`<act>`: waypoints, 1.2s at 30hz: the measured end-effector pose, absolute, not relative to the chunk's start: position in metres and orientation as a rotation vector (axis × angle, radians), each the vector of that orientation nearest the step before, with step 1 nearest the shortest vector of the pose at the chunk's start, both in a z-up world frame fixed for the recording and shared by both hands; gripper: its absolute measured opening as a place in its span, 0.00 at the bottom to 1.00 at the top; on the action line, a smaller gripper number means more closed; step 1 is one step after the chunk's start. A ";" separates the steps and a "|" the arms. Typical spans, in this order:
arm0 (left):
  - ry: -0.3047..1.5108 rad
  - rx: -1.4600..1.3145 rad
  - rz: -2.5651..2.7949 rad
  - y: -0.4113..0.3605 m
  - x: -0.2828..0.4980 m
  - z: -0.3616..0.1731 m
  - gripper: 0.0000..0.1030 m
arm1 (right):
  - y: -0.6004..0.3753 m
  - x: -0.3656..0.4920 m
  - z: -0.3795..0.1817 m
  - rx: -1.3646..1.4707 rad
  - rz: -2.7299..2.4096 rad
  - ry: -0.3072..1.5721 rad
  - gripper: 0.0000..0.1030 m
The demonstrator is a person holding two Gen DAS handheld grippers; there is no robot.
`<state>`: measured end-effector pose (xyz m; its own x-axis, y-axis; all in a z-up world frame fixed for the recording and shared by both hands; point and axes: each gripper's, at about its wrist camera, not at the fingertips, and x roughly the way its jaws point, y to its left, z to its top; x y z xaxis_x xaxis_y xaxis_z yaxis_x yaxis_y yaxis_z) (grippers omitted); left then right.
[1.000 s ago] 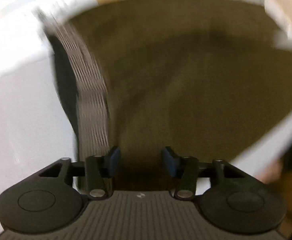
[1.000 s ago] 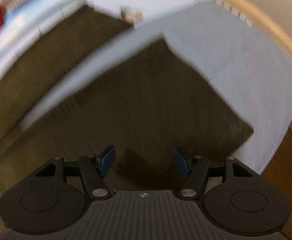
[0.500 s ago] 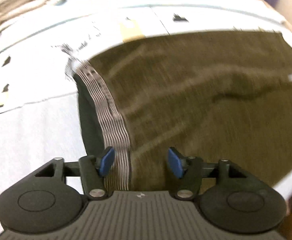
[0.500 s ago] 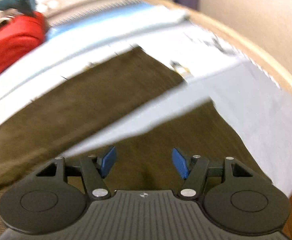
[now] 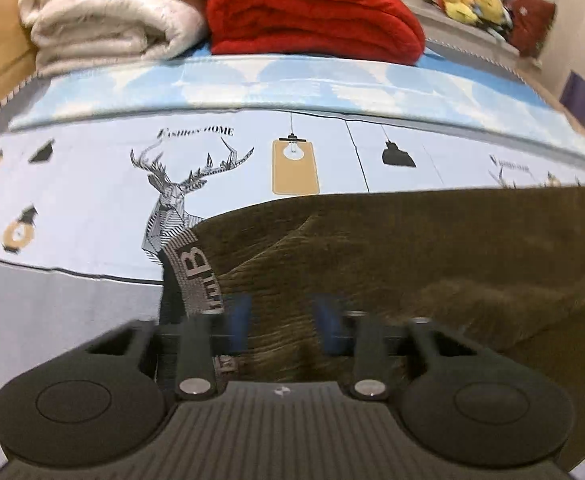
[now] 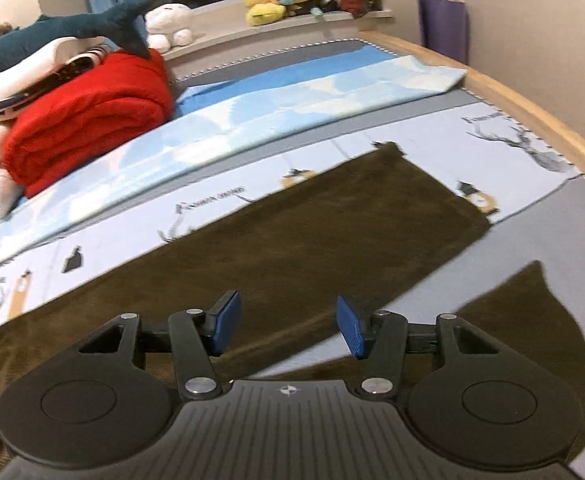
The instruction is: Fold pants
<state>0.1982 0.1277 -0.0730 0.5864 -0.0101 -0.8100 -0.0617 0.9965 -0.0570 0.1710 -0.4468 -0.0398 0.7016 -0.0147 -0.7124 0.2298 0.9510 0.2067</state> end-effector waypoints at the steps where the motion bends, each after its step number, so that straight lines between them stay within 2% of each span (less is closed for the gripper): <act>1: 0.947 -0.101 0.036 0.129 0.204 -0.073 0.14 | -0.441 0.175 -0.038 0.297 -0.126 0.780 0.53; 3: 0.946 -0.120 0.046 0.131 0.209 -0.074 0.09 | -0.431 0.182 -0.035 0.303 -0.108 0.772 0.53; 13: 0.914 -0.213 0.133 0.157 0.252 -0.089 0.09 | -0.376 0.208 -0.023 0.231 -0.031 0.772 0.53; 16: 0.902 -0.226 0.151 0.162 0.268 -0.094 0.12 | -0.371 0.212 -0.022 0.183 -0.023 0.774 0.52; 19: 0.910 -0.231 0.166 0.164 0.285 -0.105 0.22 | -0.372 0.218 -0.027 0.175 -0.025 0.803 0.52; 21: 0.917 -0.220 0.176 0.163 0.295 -0.110 0.44 | -0.375 0.221 -0.031 0.182 -0.030 0.819 0.52; 22: 0.916 -0.211 0.180 0.162 0.300 -0.113 0.49 | -0.376 0.222 -0.032 0.184 -0.033 0.825 0.51; 24: 0.915 -0.194 0.179 0.160 0.309 -0.118 0.69 | -0.377 0.224 -0.033 0.190 -0.033 0.834 0.51; 26: 0.921 -0.172 0.174 0.157 0.318 -0.123 0.78 | -0.377 0.224 -0.034 0.186 -0.031 0.837 0.51; 36: 0.992 -0.005 0.107 0.139 0.343 -0.163 0.76 | -0.386 0.227 -0.043 0.121 -0.061 0.859 0.51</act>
<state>0.3426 0.1385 -0.1634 0.5418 0.0879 -0.8359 -0.0926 0.9947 0.0445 0.2273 -0.3859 -0.0431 0.6523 -0.0052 -0.7579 0.1023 0.9914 0.0813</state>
